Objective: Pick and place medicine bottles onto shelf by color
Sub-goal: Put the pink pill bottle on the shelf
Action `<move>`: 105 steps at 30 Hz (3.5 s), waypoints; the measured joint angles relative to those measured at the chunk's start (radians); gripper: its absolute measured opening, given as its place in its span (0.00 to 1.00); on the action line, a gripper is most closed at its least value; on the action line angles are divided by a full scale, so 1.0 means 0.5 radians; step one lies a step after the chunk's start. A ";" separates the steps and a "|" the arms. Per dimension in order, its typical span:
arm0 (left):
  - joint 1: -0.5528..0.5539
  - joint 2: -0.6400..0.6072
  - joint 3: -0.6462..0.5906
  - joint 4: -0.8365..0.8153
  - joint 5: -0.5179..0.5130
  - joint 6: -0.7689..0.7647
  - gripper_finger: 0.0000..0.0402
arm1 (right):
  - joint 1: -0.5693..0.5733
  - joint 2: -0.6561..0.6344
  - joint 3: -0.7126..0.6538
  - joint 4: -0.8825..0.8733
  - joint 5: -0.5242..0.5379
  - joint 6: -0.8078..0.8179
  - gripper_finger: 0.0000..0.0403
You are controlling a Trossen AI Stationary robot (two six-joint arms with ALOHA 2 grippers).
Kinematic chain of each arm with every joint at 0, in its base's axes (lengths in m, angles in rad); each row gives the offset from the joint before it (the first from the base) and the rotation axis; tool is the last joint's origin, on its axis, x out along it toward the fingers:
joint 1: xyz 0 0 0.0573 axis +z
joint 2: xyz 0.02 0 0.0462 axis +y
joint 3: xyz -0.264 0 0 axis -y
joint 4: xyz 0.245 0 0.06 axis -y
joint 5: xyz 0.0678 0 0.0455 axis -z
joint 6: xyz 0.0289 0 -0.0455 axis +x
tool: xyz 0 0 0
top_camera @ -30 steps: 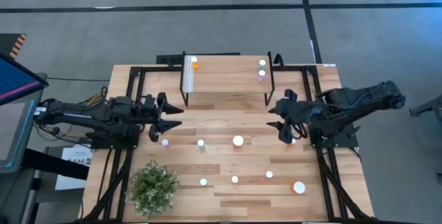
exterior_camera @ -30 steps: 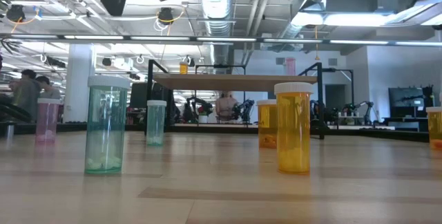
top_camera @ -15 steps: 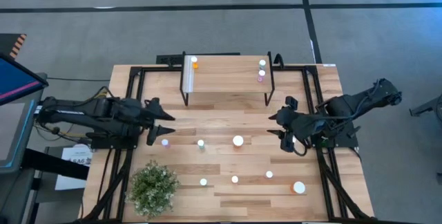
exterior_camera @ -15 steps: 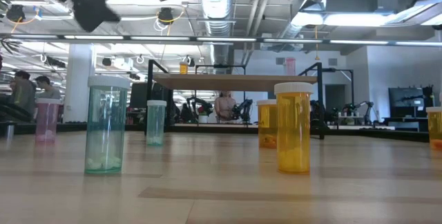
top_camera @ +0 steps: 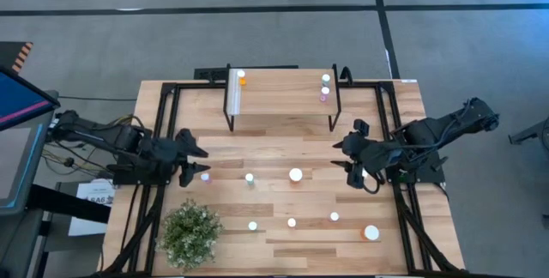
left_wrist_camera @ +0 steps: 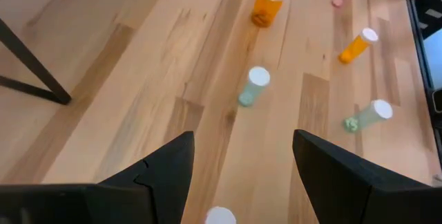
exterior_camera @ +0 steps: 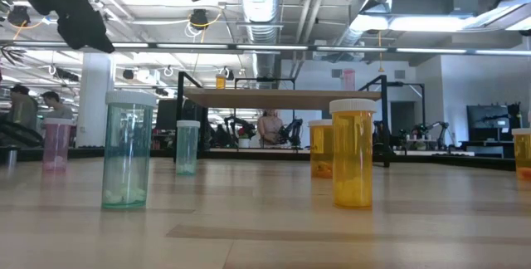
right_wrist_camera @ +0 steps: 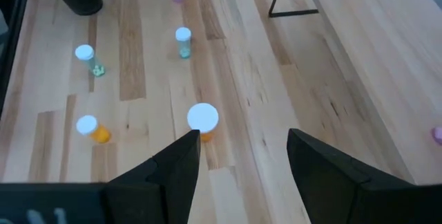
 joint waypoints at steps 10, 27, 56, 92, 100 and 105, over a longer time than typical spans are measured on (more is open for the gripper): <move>-0.124 0.126 -0.001 -0.026 -0.047 -0.077 0.58 | 0.004 0.001 0.000 0.016 0.000 -0.002 0.59; -0.146 0.220 -0.002 -0.303 -0.045 -0.325 0.64 | 0.002 0.001 0.000 0.086 -0.003 -0.034 0.59; -0.146 0.925 -0.002 -0.214 0.151 -0.415 0.73 | 0.003 0.001 0.000 0.094 -0.007 -0.037 0.59; -0.005 1.075 -0.001 -0.184 0.303 -0.270 0.21 | 0.003 0.001 0.000 0.092 -0.009 -0.002 0.59; 0.077 0.869 0.014 -0.195 0.321 -0.214 0.26 | 0.003 0.001 0.000 0.092 -0.009 -0.002 0.59; 0.176 0.774 0.191 -0.259 0.244 -0.064 0.25 | 0.003 0.001 0.000 0.092 -0.009 -0.003 0.59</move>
